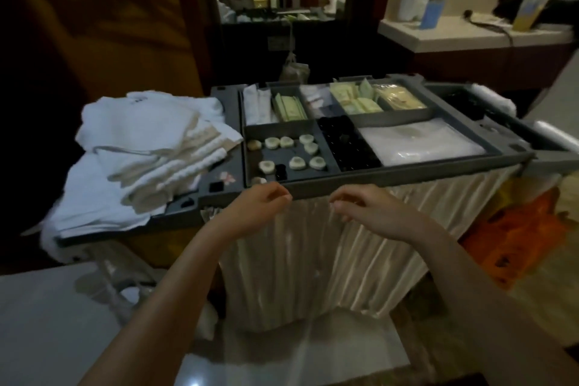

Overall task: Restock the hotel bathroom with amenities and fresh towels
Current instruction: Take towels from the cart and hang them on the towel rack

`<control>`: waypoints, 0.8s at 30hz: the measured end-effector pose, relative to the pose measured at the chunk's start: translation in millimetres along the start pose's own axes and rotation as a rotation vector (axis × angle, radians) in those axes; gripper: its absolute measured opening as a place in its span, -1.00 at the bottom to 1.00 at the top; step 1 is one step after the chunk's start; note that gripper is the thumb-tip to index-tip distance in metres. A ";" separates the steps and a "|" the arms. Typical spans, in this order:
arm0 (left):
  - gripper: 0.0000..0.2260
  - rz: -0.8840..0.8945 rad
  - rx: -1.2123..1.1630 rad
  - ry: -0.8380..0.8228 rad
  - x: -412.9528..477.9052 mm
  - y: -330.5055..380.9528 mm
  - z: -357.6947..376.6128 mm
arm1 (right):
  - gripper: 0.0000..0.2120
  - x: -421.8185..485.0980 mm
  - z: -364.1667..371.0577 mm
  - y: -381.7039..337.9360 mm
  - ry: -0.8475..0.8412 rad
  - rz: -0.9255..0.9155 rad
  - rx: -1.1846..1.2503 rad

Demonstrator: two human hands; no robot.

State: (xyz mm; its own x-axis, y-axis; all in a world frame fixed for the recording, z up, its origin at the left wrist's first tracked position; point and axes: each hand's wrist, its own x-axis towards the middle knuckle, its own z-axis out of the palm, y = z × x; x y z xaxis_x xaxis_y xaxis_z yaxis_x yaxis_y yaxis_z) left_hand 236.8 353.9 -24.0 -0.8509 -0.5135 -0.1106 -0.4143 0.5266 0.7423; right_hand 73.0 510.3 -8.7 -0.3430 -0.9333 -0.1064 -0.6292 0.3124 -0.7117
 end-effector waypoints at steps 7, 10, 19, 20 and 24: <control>-0.86 -0.137 -0.039 0.167 20.4 -36.5 -52.1 | -0.84 97.5 10.4 -31.0 -0.124 -0.115 0.000; -0.81 -0.181 -0.010 0.279 30.2 -51.1 -80.1 | -0.84 143.8 18.7 -45.4 -0.136 -0.201 -0.069; -0.76 -0.394 0.130 0.548 86.6 -114.0 -164.2 | -0.86 299.7 10.4 -93.3 -0.288 -0.443 -0.121; -0.75 -0.425 0.124 0.574 93.4 -119.3 -169.6 | -0.86 315.7 12.0 -95.7 -0.309 -0.455 -0.127; -0.73 -0.433 0.066 0.816 105.9 -137.1 -179.4 | -0.79 375.1 37.7 -104.7 -0.380 -0.530 -0.123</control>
State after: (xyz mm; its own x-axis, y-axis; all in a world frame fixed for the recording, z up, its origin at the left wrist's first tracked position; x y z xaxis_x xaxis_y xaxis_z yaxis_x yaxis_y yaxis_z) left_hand 261.5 105.8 -18.9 -0.1368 -0.9793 0.1493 -0.6819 0.2024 0.7029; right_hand 36.5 120.8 -0.3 0.2908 -0.9566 -0.0172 -0.7280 -0.2095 -0.6528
